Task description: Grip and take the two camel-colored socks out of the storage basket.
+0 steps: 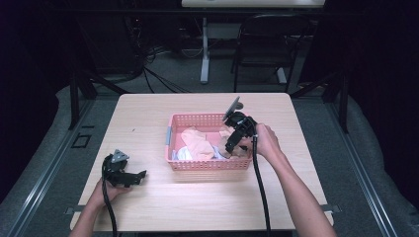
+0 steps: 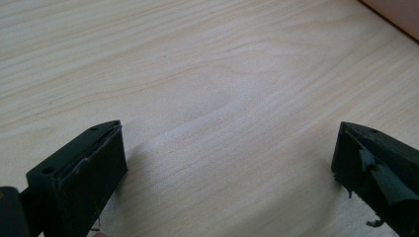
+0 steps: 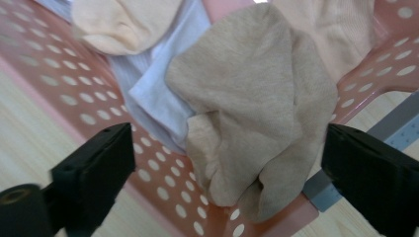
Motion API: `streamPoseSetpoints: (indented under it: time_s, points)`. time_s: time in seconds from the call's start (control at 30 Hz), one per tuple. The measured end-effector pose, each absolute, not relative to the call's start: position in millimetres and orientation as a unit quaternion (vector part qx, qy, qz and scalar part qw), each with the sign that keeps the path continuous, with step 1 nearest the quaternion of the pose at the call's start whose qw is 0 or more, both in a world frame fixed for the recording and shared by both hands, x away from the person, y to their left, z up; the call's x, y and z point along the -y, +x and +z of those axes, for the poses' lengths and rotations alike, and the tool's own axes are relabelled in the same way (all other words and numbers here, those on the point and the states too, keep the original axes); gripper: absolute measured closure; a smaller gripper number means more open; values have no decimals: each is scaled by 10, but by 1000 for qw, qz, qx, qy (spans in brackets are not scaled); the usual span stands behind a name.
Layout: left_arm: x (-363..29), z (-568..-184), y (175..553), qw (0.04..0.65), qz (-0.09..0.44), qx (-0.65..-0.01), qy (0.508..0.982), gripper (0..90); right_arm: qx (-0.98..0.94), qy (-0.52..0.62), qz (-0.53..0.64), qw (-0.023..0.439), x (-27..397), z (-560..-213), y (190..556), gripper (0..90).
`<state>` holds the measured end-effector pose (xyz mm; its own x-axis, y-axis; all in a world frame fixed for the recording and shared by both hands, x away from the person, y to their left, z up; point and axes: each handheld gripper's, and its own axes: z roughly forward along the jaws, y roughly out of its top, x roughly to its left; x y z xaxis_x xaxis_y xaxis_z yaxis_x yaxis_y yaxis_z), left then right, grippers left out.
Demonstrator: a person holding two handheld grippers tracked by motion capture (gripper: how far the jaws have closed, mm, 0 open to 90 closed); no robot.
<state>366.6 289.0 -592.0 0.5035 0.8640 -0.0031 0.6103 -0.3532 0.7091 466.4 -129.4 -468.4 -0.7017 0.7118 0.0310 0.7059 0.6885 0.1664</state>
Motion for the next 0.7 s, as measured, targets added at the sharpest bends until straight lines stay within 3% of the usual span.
streamPoseSetpoints:
  time_s: [0.3,0.47,0.7]
  points:
    - [-2889,-5920,3666,334,190,-461,800,0,-912,403,74,15,1295,-4849,4755,183]
    - [-2889,-5921,3666,334,190,-461,800,0,-912,405,73,9,1274,-4901,4764,308]
    - [-2889,-5920,3666,334,191,-461,800,1,-916,396,64,22,1201,-4880,4719,413]
